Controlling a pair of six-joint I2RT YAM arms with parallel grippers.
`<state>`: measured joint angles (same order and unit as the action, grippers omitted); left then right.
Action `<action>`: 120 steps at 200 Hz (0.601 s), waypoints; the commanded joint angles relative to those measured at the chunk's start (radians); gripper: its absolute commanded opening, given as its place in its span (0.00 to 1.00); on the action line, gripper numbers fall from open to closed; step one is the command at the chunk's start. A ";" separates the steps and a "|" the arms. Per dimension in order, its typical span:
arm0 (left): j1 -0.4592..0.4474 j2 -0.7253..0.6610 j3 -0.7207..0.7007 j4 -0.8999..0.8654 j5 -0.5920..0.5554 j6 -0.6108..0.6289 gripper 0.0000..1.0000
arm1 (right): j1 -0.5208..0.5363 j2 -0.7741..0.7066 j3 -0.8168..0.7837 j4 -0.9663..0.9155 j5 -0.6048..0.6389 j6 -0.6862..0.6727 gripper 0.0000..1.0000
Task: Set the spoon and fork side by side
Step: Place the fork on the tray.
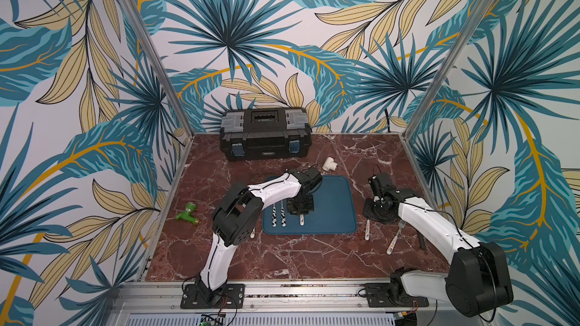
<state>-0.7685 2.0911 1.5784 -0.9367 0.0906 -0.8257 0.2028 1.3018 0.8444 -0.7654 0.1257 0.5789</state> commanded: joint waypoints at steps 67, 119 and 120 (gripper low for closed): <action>0.004 0.011 0.007 -0.008 0.020 -0.009 0.27 | -0.002 -0.009 -0.015 -0.011 0.003 -0.004 0.44; 0.001 -0.015 0.000 -0.022 0.029 -0.018 0.40 | -0.002 -0.007 -0.014 -0.010 0.004 0.003 0.45; 0.001 -0.016 0.000 -0.023 0.028 -0.019 0.40 | -0.002 -0.007 -0.014 -0.010 0.004 0.003 0.45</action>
<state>-0.7677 2.0956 1.5848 -0.9314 0.1188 -0.8387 0.2028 1.3018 0.8444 -0.7647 0.1257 0.5793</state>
